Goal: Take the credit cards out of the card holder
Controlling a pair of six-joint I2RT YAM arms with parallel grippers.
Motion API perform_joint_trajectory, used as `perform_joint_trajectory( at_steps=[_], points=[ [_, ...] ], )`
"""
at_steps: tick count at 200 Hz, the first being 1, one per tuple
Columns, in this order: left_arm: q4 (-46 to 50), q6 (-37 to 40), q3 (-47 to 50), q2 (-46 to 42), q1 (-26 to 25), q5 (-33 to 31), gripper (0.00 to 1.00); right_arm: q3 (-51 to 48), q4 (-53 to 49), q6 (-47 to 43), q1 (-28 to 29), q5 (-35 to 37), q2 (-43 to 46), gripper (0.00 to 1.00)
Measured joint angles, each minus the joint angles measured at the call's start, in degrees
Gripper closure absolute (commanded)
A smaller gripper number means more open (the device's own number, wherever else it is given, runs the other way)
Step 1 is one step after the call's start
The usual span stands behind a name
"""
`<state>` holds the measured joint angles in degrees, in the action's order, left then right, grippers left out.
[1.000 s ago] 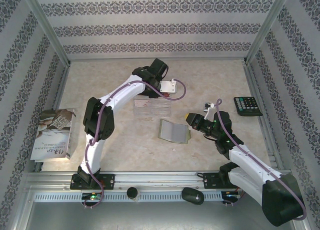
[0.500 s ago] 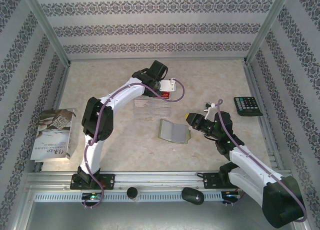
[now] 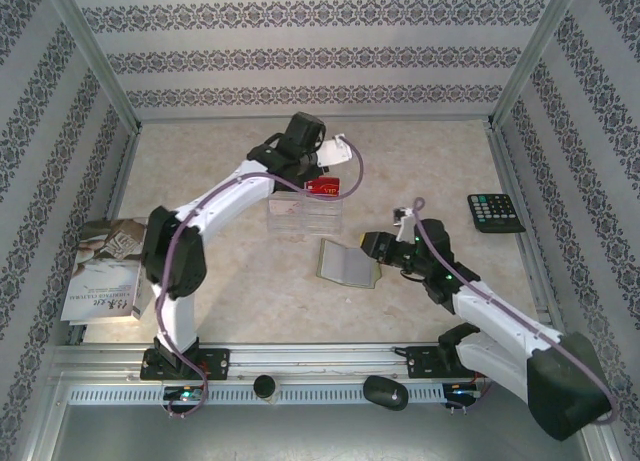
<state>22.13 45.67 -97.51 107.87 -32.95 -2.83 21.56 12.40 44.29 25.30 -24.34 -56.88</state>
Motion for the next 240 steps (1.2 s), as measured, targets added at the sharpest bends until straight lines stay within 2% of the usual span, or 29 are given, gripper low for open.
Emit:
perform_joint_trajectory(
  at_steps=[32,67,102,126,161,188,219,240],
  points=[
    [-9.35,-13.68,11.34,-14.95,-0.48,0.96,0.49,6.78,-5.22,-5.6,5.99,4.0,-9.11,0.66],
    [-18.99,-32.96,31.01,-31.45,-1.2,1.53,0.46,10.27,-9.07,-9.94,10.45,8.85,-15.13,0.64],
    [-23.15,-50.12,51.28,-41.44,-1.2,1.75,0.46,14.36,-14.56,-14.53,13.81,13.6,-19.34,0.6],
    [-23.08,-58.49,61.29,-45.66,-1.29,2.38,0.46,17.64,-17.27,-17.44,17.86,17.64,-23.12,0.59],
    [-23.82,-64.94,66.49,-48.0,-2.01,2.91,0.46,21.31,-20.46,-20.85,22.64,22.82,-29.9,0.61],
    [-26.08,-67.49,67.19,-47.06,-2.38,3.96,0.47,22.32,-19.39,-22.21,22.99,19.91,-34.45,0.61],
    [-28.7,-69.26,67.78,-44.39,-3.02,4.55,0.47,22.32,-17.81,-23.17,24.37,15.76,-33.64,0.58],
    [-30.18,-70.23,68.91,-43.08,-3.39,5.22,0.48,22.32,-17.79,-23.3,24.72,15.21,-29.66,0.58]
  ],
)
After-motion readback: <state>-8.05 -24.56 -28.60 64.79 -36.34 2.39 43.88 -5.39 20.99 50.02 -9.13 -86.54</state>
